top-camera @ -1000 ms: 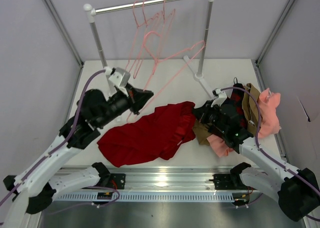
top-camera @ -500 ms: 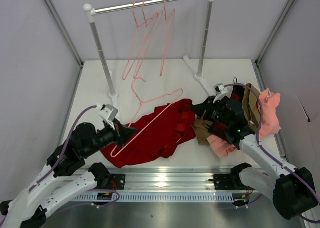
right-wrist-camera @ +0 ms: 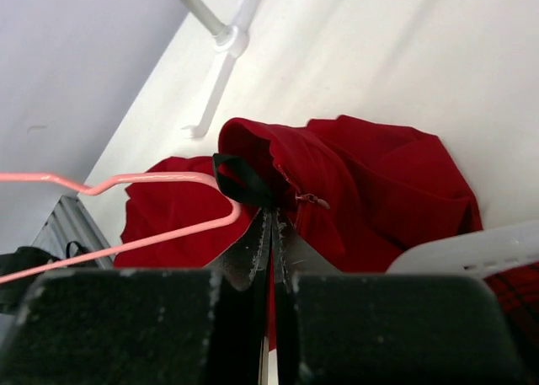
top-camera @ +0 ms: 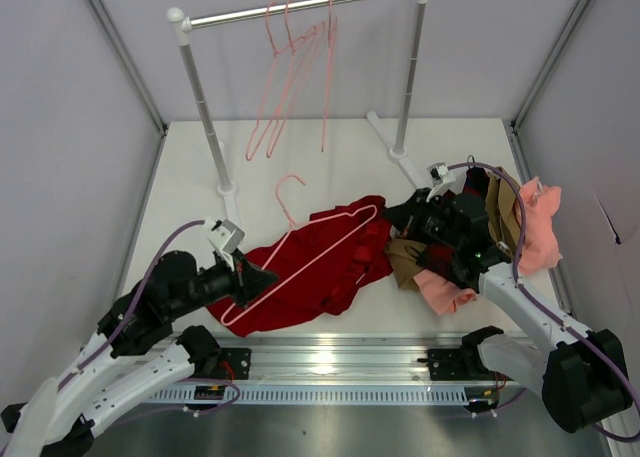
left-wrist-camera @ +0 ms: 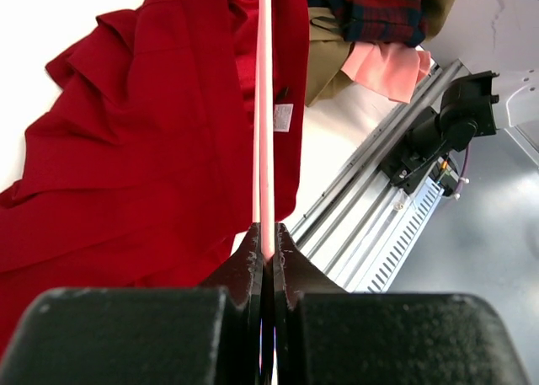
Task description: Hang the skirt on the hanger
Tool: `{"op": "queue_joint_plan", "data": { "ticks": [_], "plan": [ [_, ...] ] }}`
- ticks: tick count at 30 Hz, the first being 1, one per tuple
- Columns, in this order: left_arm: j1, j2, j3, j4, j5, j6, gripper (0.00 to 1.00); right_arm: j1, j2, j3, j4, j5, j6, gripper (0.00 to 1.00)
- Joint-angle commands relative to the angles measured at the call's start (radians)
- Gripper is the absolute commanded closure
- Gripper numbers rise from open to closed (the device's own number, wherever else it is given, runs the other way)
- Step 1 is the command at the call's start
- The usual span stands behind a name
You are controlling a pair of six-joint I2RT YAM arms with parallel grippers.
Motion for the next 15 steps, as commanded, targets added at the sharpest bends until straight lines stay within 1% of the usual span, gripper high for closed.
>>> {"op": "queue_joint_plan", "data": {
  "ticks": [1, 10, 15],
  "plan": [
    [-0.003, 0.017, 0.003, 0.047, 0.042, -0.004, 1.0, -0.004, -0.013, 0.047, -0.001, 0.083, -0.007, 1.0],
    [-0.003, 0.056, 0.017, 0.098, 0.064, 0.019, 1.0, -0.004, -0.006, 0.045, -0.006, 0.006, -0.042, 1.0],
    [-0.003, 0.084, 0.017, 0.113, 0.052, 0.028, 1.0, -0.004, -0.012, 0.044, -0.007, -0.032, -0.05, 1.0]
  ]
}}
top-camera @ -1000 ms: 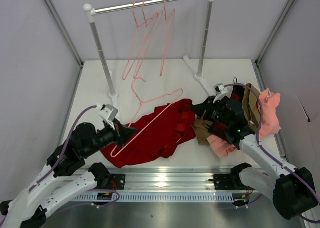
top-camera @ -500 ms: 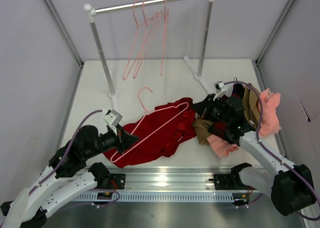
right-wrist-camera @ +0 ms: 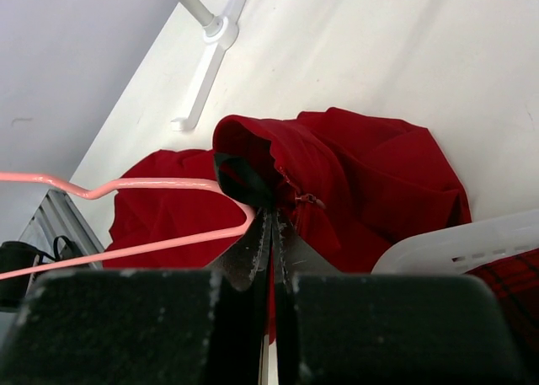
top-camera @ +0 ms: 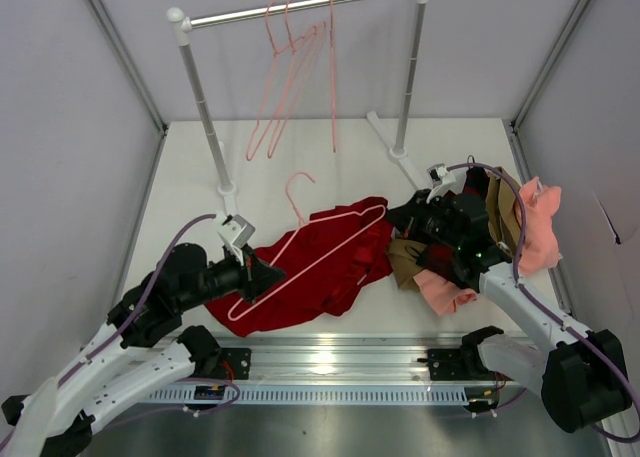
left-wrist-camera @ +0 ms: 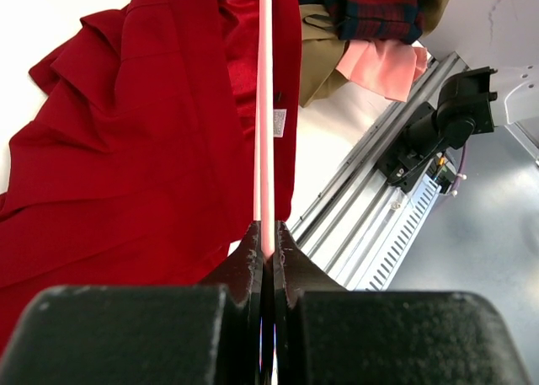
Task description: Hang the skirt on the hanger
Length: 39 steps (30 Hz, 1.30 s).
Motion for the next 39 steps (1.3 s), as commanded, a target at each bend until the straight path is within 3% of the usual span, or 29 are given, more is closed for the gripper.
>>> {"op": "queue_joint_plan", "data": {
  "ticks": [1, 14, 26, 35, 39],
  "plan": [
    [-0.003, 0.016, 0.013, 0.072, 0.023, 0.018, 1.0, -0.004, -0.012, 0.042, 0.027, -0.047, -0.022, 1.0],
    [-0.003, 0.035, 0.017, 0.096, 0.009, 0.03, 1.0, -0.003, -0.037, 0.039, 0.016, -0.096, -0.051, 1.0],
    [-0.003, 0.024, -0.009, 0.087, -0.005, 0.004, 1.0, 0.004, -0.07, 0.027, -0.033, -0.032, -0.073, 0.99],
    [-0.003, 0.042, -0.026, 0.118, 0.013, -0.007, 1.0, 0.004, -0.101, 0.03, -0.053, -0.013, -0.068, 0.74],
    [-0.003, 0.053, -0.055, 0.162, 0.033, -0.025, 1.0, 0.004, -0.11, 0.033, -0.058, -0.006, -0.061, 0.71]
  ]
}}
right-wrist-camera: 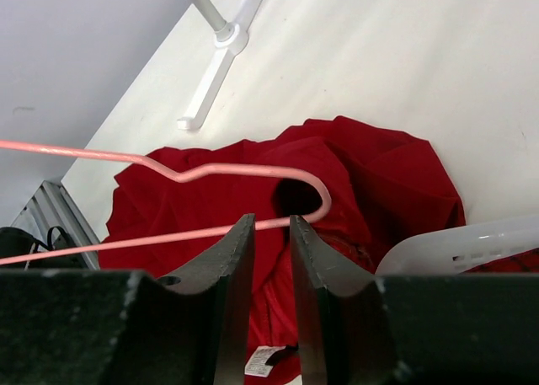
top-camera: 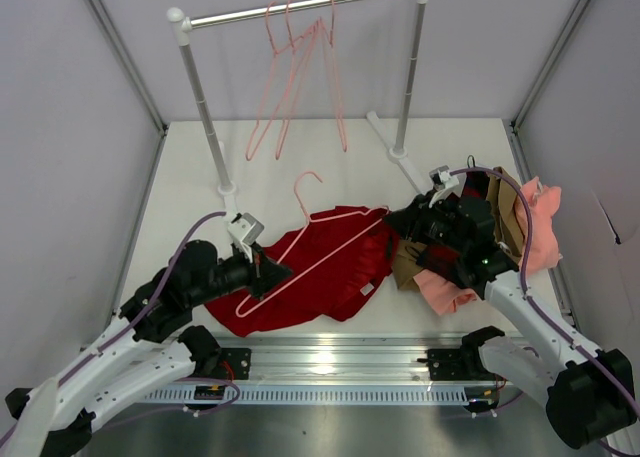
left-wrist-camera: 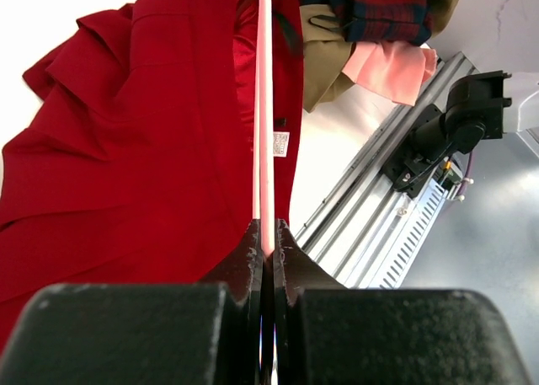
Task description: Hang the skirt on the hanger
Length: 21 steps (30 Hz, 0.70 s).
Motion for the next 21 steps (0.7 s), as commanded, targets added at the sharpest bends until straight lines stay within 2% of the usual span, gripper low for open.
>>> {"op": "queue_joint_plan", "data": {
  "ticks": [1, 5, 8, 12, 16, 21],
  "plan": [
    [-0.003, 0.014, -0.015, 0.078, 0.034, -0.021, 1.0, 0.004, -0.019, 0.034, 0.01, 0.019, 0.0, 0.71],
    [-0.003, 0.023, -0.011, 0.06, 0.019, -0.017, 1.0, 0.004, -0.019, 0.048, -0.036, 0.091, 0.008, 0.71],
    [-0.005, 0.018, -0.015, 0.044, 0.017, -0.024, 1.0, 0.002, -0.031, 0.089, -0.141, 0.142, -0.003, 0.72],
    [-0.005, 0.011, -0.006, -0.023, -0.064, -0.049, 1.0, 0.025, -0.063, 0.131, -0.335, 0.111, -0.064, 0.71],
    [-0.005, -0.041, -0.037, -0.032, -0.046, -0.121, 1.0, 0.137, -0.082, 0.163, -0.472, 0.207, -0.101, 0.7],
    [-0.005, -0.095, -0.064, -0.062, -0.069, -0.167, 1.0, 0.298, -0.07, 0.175, -0.566, 0.377, -0.003, 0.7]
  ]
}}
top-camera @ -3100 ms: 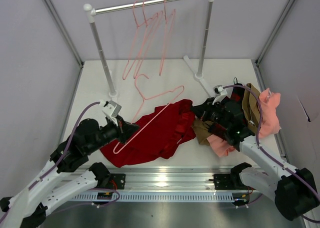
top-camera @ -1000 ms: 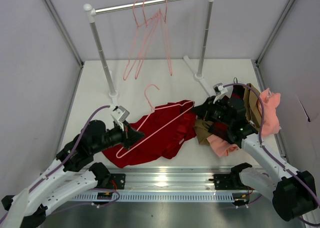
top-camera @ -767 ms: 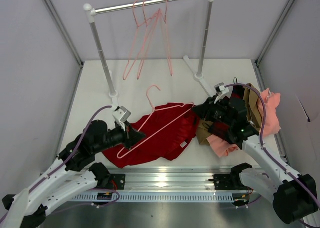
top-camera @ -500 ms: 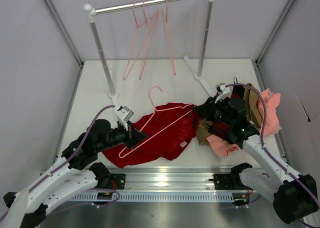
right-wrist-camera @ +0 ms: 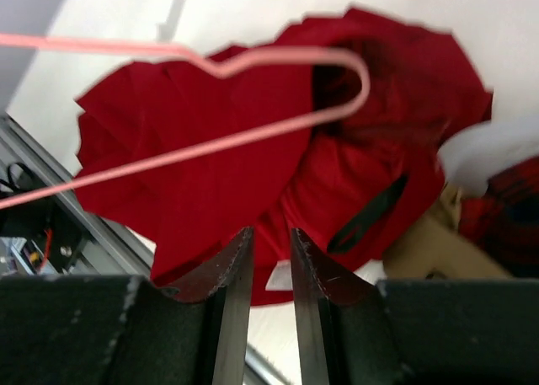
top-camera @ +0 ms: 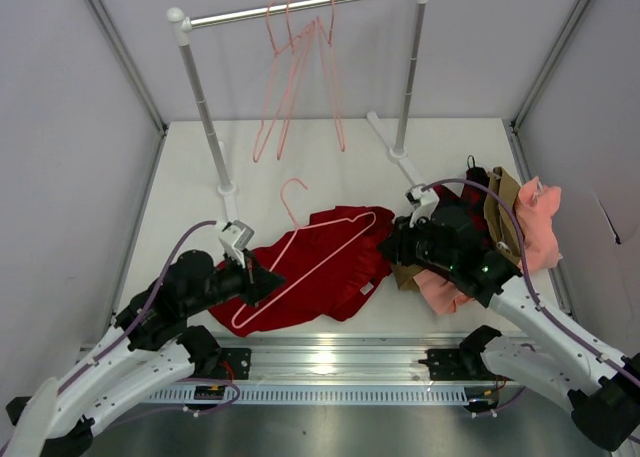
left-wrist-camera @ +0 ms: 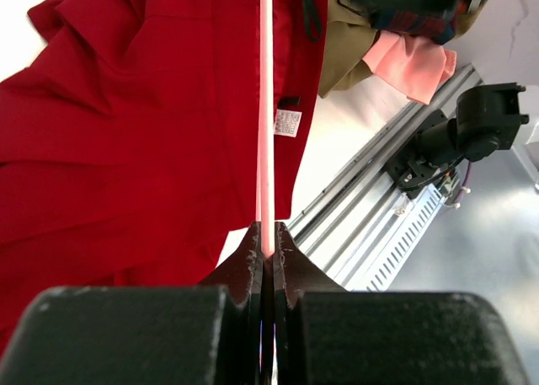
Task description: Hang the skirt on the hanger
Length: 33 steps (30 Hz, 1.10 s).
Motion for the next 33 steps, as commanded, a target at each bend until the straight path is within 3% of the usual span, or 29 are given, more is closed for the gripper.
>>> {"op": "queue_joint_plan", "data": {
  "ticks": [1, 7, 12, 33],
  "plan": [
    [-0.005, -0.029, -0.01, 0.001, -0.015, -0.068, 1.0, 0.072, 0.006, 0.043, -0.122, 0.197, 0.07, 0.7],
    [-0.005, -0.035, -0.011, -0.006, 0.002, -0.069, 1.0, 0.089, 0.022, 0.009, -0.183, 0.312, 0.225, 0.71],
    [-0.005, -0.04, -0.019, 0.007, 0.015, -0.062, 1.0, 0.089, 0.003, -0.017, -0.143, 0.369, 0.257, 0.7],
    [-0.005, -0.036, -0.03, 0.027, 0.032, -0.046, 1.0, 0.083, 0.082, -0.017, -0.043, 0.306, 0.323, 0.71]
  ]
}}
